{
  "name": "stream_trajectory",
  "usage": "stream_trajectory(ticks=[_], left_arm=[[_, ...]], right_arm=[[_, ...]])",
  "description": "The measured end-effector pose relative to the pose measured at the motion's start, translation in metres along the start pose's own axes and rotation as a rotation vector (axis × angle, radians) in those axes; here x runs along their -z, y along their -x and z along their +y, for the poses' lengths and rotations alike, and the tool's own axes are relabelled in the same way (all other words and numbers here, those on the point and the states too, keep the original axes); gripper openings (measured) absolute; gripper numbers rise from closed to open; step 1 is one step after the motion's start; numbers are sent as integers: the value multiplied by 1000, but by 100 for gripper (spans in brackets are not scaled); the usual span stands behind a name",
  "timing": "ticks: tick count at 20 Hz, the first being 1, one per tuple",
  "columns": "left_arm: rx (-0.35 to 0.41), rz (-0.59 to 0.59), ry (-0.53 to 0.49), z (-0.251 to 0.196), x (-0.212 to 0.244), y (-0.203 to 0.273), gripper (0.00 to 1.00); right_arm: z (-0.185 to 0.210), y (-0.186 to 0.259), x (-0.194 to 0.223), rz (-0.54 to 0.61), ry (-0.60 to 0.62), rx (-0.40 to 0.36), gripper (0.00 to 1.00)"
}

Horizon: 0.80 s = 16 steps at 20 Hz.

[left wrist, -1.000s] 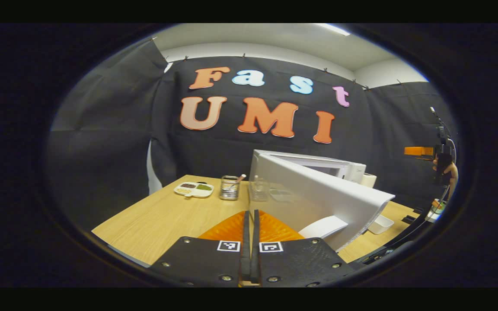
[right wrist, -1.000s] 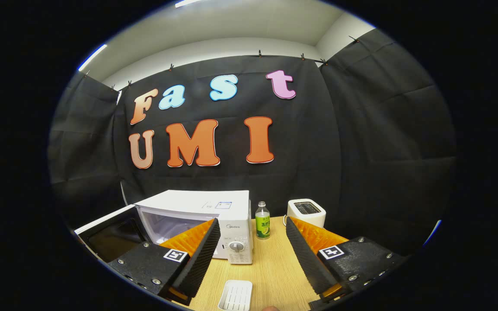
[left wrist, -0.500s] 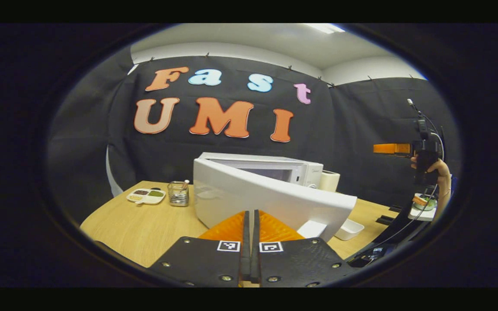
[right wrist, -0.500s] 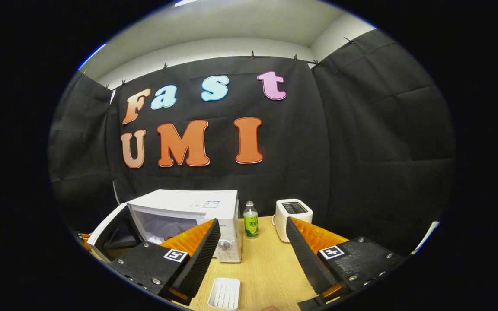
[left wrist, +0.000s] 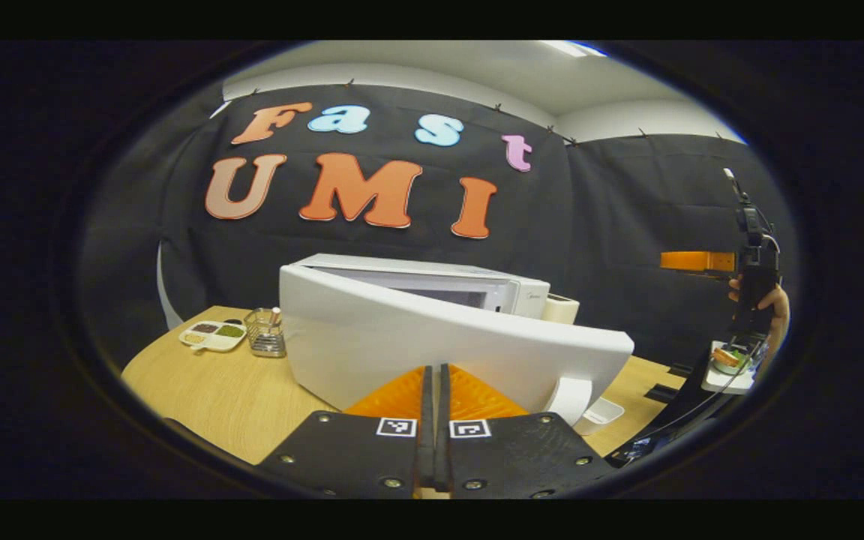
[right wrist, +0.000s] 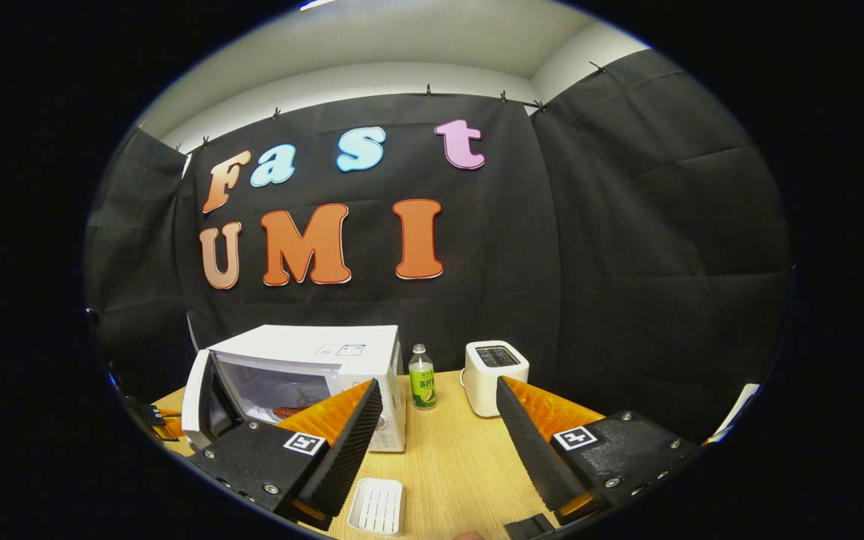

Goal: Open the microwave oven with the left hand, put the food in, and close the microwave oven.

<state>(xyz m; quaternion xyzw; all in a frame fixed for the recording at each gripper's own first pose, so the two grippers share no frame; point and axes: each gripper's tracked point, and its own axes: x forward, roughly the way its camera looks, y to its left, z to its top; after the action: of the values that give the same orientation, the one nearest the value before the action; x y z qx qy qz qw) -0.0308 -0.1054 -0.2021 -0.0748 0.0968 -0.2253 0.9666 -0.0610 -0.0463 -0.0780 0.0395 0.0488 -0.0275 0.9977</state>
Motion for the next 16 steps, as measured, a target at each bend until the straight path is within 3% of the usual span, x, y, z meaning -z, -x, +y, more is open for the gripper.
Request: stream_trajectory(ticks=[9,16], left_arm=[[-89,-4,40,-2,-1,-78,1],[-181,4,5,9,6,-131,1]], right_arm=[[-19,8,-4,-14,4,23,95],[-31,5,-4,-21,0,34,95]])
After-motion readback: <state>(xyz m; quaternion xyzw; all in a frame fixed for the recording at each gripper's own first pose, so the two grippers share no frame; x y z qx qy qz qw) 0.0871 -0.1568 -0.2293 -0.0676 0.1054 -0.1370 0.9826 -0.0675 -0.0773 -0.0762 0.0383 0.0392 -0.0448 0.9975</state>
